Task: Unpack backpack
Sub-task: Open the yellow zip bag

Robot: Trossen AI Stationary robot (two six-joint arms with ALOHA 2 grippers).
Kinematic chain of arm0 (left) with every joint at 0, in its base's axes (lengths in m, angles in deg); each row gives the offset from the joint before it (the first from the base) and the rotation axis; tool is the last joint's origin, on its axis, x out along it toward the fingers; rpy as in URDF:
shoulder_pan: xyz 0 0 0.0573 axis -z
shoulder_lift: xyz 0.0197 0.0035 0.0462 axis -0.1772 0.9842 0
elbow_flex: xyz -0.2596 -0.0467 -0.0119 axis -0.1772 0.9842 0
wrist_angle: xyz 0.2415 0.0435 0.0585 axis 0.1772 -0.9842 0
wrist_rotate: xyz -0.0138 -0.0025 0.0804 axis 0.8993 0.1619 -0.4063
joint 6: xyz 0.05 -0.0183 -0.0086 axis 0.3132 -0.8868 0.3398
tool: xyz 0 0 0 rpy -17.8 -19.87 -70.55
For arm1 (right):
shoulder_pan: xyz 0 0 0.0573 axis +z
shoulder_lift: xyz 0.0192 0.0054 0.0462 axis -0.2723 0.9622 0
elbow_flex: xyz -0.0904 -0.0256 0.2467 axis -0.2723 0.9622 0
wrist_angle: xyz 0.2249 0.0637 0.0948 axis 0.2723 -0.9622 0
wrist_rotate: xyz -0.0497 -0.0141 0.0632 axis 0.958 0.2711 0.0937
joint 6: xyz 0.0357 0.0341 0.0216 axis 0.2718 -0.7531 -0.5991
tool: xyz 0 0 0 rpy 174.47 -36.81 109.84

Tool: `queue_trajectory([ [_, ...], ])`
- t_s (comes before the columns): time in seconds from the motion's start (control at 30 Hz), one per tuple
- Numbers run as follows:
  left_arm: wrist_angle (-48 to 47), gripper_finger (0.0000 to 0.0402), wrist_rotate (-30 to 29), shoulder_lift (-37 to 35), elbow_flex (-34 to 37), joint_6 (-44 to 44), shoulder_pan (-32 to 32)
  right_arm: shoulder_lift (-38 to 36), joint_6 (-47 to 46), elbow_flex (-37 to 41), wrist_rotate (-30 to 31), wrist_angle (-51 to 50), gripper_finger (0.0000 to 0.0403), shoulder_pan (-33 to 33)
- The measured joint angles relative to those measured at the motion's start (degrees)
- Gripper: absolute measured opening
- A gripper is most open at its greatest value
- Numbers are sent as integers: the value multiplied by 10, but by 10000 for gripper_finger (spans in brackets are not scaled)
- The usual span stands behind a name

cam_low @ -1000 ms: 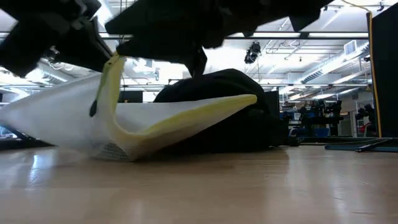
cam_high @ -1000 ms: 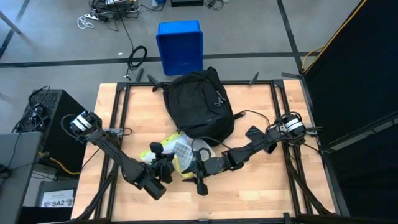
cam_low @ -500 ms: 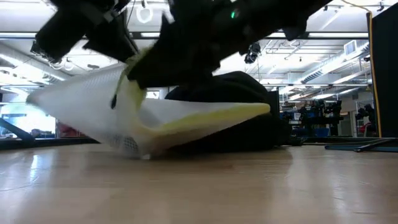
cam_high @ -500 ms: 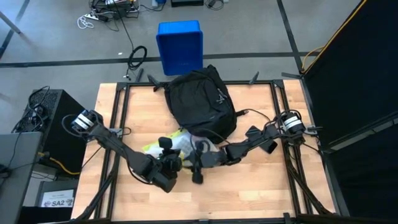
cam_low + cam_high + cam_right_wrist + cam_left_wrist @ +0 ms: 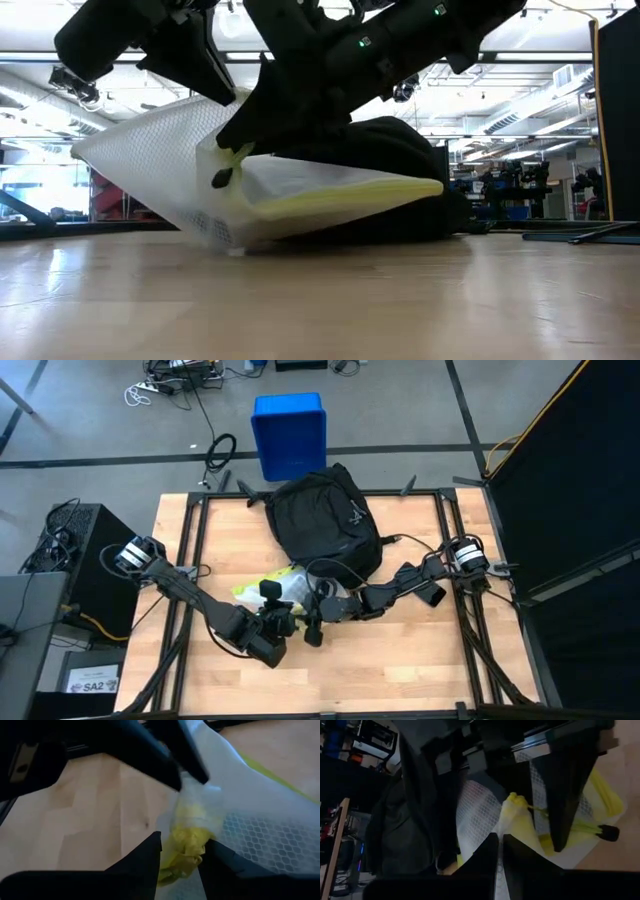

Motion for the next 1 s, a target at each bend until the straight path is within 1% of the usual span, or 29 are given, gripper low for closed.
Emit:
queue_trajectory([
  [0.1, 1, 0, 9, 0, 0, 2, 0, 0, 14, 0, -2, 0, 99, 0],
  [0.2, -2, 0, 11, 0, 0, 2, 0, 0, 27, 0, -6, 0, 91, 0],
  [0.3, -6, 0, 13, 0, 0, 2, 0, 0, 42, 0, -46, -1, 77, 0],
  [0.37, -6, 0, 21, 0, 0, 2, 0, 0, 42, 0, -61, -1, 69, 3],
  [0.6, -14, 0, 32, 0, 0, -16, 2, 0, 38, 0, -64, -17, 42, 13],
  [0.8, -15, 0, 48, 0, 0, -38, 2, 0, 48, 0, -70, -29, 4, 15],
  [1.0, -6, 0, 72, 0, 9, -48, 2, 0, 58, 0, -72, -30, 1, 15],
])
